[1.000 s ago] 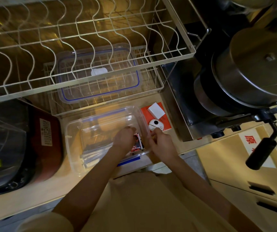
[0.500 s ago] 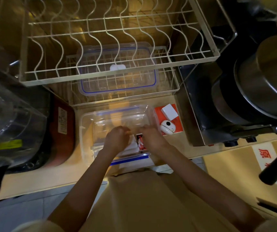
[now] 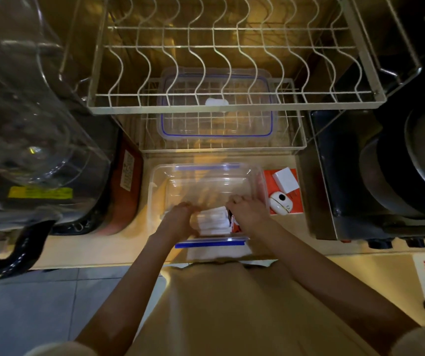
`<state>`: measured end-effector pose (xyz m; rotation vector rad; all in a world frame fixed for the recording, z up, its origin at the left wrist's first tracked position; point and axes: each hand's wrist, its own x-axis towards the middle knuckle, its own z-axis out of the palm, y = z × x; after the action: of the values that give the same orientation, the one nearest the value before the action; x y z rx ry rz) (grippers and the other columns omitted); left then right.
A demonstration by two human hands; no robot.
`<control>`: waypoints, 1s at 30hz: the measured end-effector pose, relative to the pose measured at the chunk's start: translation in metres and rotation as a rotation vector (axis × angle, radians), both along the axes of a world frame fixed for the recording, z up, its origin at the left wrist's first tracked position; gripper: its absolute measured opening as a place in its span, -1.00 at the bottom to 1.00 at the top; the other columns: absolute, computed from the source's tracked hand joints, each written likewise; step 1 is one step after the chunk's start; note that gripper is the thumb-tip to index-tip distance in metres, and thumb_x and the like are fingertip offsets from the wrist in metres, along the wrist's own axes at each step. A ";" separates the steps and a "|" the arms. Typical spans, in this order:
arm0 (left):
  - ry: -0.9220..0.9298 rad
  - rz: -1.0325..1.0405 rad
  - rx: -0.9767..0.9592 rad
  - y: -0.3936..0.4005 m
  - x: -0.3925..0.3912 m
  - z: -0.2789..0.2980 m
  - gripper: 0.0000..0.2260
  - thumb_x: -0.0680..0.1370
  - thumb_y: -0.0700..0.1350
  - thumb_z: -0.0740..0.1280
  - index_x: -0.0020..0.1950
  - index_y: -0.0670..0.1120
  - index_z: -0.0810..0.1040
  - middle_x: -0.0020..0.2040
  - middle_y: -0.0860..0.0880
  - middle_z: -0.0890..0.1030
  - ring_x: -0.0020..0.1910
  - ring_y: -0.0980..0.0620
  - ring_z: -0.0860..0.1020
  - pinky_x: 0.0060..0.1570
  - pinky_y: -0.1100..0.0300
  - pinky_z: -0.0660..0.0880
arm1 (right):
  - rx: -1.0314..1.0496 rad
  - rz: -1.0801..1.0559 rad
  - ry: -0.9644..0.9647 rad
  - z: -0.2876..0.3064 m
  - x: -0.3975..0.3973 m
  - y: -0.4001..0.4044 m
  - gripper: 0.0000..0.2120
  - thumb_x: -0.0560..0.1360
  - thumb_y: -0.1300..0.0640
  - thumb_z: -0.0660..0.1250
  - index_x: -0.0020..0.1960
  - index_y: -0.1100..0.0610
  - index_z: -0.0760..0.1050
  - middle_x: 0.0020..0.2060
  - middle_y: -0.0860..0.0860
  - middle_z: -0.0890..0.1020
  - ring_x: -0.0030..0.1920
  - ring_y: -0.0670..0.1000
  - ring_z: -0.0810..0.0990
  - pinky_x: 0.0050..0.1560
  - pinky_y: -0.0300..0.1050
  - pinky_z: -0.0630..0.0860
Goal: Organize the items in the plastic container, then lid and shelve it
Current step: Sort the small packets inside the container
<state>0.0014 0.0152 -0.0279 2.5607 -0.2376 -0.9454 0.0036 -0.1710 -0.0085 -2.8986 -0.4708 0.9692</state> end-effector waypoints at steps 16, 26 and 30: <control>-0.023 0.041 0.012 0.017 -0.002 0.004 -0.71 0.53 -0.27 0.22 0.24 -0.15 0.50 0.25 -0.09 0.56 0.19 -0.02 0.53 0.15 0.20 0.44 | 0.310 -0.188 0.203 0.003 -0.005 0.015 -0.49 0.43 0.12 0.38 0.34 0.15 0.33 0.31 0.11 0.37 0.24 0.11 0.43 0.18 -0.03 0.45; 0.067 -0.070 0.071 0.016 0.005 0.009 -0.42 0.42 -0.18 0.42 0.40 -0.06 0.32 0.40 -0.08 0.34 0.36 -0.06 0.34 0.32 0.12 0.33 | 0.279 -0.112 0.143 0.001 0.001 0.014 -0.44 0.38 0.07 0.42 0.34 0.08 0.37 0.33 0.06 0.40 0.36 0.09 0.31 0.23 -0.05 0.36; 0.047 -0.171 0.167 0.015 0.015 0.011 -0.40 0.36 -0.25 0.46 0.36 -0.03 0.36 0.37 -0.07 0.37 0.33 -0.07 0.37 0.26 0.08 0.41 | 0.204 -0.003 0.112 -0.004 0.004 0.020 -0.42 0.36 0.05 0.43 0.33 0.10 0.35 0.31 0.09 0.40 0.33 0.12 0.31 0.25 0.00 0.36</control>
<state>0.0168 0.0302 -0.0169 2.6993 -0.3848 -1.1294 0.0079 -0.1507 -0.0125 -2.6488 -0.5234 1.0122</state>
